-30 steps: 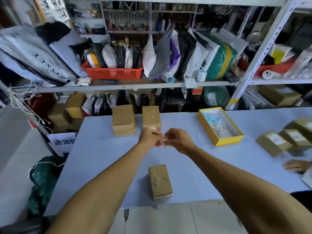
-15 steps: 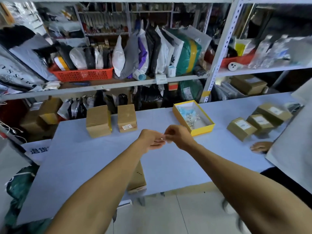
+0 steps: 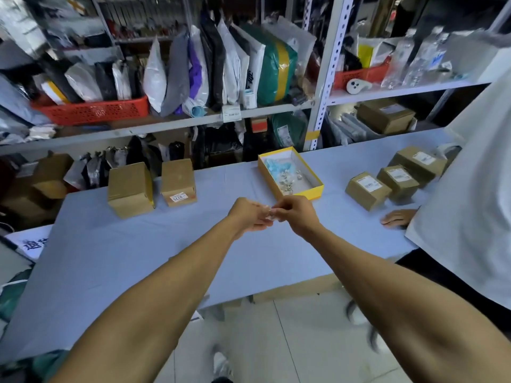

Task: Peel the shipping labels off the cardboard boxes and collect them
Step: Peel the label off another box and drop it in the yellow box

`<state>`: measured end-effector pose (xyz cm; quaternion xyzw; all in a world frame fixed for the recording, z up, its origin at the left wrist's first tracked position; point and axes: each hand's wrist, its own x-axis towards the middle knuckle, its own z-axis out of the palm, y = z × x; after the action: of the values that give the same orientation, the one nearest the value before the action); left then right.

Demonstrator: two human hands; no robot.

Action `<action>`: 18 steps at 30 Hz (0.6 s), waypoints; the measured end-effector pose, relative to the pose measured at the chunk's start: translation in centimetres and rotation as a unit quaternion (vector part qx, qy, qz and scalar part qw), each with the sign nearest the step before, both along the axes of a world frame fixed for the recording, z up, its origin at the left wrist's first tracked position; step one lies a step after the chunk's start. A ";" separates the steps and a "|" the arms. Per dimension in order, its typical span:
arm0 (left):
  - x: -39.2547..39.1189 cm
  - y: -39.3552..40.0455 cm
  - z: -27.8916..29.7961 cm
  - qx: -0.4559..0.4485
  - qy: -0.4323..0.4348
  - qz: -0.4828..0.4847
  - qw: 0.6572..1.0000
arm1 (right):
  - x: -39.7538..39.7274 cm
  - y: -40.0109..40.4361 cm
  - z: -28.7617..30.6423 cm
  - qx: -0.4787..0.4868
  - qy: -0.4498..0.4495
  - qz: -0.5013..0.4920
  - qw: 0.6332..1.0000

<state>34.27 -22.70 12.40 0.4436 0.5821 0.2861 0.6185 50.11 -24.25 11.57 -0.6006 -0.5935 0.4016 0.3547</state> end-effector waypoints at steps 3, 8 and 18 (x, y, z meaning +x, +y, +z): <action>1.9 1.6 -0.4 0.076 0.097 -0.064 0.990 | 0.5 1.5 -1.4 -0.016 0.030 -0.105 0.994; 3.9 5.3 -1.3 0.236 0.314 -0.100 0.914 | 0.6 5.8 -1.7 -0.068 0.073 -0.157 0.983; 6.3 16.3 -2.1 0.206 0.260 -0.151 0.931 | 4.7 13.9 -2.0 -0.107 0.123 -0.092 0.982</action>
<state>40.54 -6.40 10.33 0.7025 0.5769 0.1779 0.3769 54.84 -10.35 9.54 -0.6330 -0.4414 0.4995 0.3936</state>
